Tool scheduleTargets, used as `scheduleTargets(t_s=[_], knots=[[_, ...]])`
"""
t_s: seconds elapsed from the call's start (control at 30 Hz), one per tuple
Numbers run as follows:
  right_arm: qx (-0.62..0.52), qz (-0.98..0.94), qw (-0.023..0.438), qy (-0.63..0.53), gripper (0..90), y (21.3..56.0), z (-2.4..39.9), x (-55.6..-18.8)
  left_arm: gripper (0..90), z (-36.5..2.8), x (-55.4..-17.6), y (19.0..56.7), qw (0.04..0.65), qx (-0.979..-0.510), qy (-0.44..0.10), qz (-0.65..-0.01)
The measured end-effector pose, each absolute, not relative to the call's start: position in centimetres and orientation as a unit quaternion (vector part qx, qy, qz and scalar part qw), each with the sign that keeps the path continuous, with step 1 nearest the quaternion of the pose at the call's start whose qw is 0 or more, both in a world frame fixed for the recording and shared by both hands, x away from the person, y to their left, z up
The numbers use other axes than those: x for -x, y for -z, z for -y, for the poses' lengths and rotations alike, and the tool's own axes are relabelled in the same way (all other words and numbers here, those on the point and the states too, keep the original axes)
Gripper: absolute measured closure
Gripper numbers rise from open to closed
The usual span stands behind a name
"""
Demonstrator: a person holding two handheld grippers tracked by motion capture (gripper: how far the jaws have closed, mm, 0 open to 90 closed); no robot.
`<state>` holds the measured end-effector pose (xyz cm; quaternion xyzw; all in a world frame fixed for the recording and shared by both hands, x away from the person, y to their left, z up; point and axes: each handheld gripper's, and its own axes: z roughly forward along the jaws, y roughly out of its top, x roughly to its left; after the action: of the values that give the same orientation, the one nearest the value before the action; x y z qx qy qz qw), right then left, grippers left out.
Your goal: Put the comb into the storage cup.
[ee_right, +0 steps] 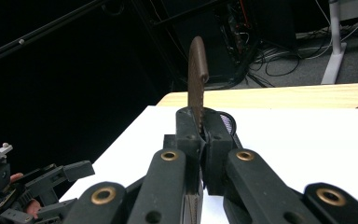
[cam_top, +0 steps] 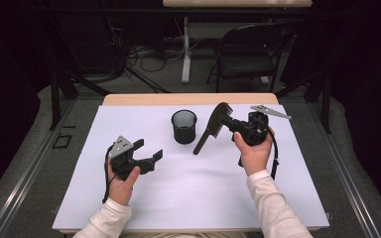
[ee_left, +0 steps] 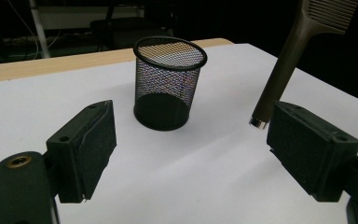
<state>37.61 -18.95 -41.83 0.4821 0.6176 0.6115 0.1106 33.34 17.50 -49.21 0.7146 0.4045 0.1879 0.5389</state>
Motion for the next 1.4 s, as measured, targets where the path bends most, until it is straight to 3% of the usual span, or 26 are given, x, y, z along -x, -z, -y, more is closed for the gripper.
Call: scheduleTargets(t_s=[1.4], knots=[[-0.492,-0.610,0.160,-0.600,88.1,35.0,16.4,-42.1,16.0,-17.9,-33.4,49.1,0.543,-0.712,-0.188,-0.404]])
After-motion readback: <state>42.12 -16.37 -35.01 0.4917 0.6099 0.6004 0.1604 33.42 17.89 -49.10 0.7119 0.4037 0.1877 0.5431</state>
